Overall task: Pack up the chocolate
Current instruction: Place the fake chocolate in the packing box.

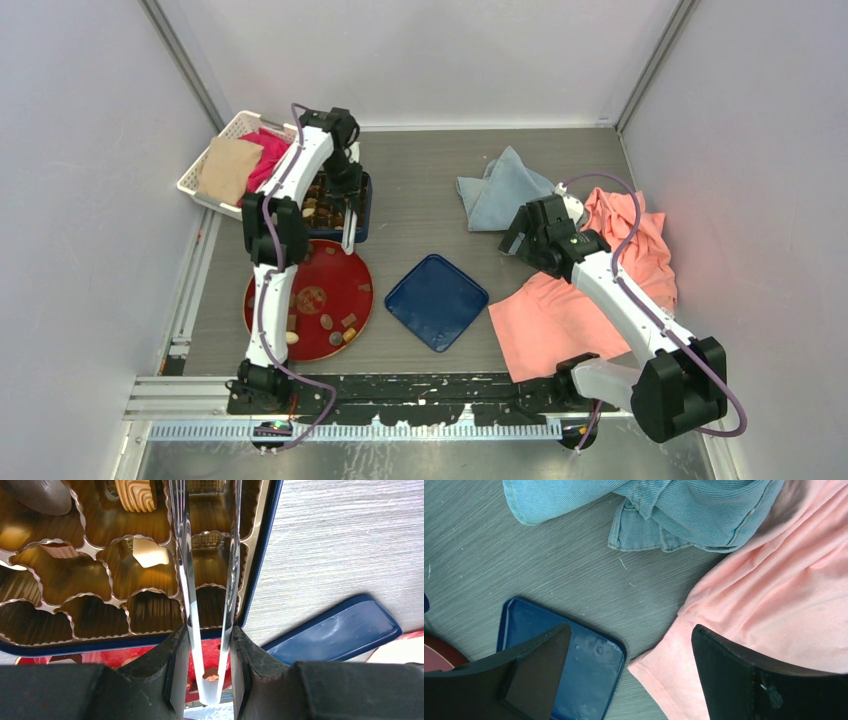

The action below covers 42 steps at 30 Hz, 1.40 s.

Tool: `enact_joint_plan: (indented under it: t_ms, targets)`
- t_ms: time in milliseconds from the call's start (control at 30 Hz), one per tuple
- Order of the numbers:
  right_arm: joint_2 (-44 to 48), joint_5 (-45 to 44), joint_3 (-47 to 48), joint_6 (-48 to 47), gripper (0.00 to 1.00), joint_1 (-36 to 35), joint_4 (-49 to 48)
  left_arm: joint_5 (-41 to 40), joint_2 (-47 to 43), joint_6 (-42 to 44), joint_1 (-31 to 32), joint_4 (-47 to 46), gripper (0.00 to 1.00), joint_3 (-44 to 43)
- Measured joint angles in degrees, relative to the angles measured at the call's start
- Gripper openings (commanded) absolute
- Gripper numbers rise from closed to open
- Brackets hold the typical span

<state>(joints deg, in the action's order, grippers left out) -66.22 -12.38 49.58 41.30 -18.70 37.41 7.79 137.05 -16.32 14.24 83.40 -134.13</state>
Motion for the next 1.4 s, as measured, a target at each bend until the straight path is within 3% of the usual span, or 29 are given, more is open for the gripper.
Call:
enact_joint_plan:
  t_ms: [1400]
  targets:
    - [0.39, -0.15, -0.74, 0.0, 0.96, 0.0, -0.04, 1.05, 0.0, -0.04, 0.66, -0.24, 0.33, 0.0]
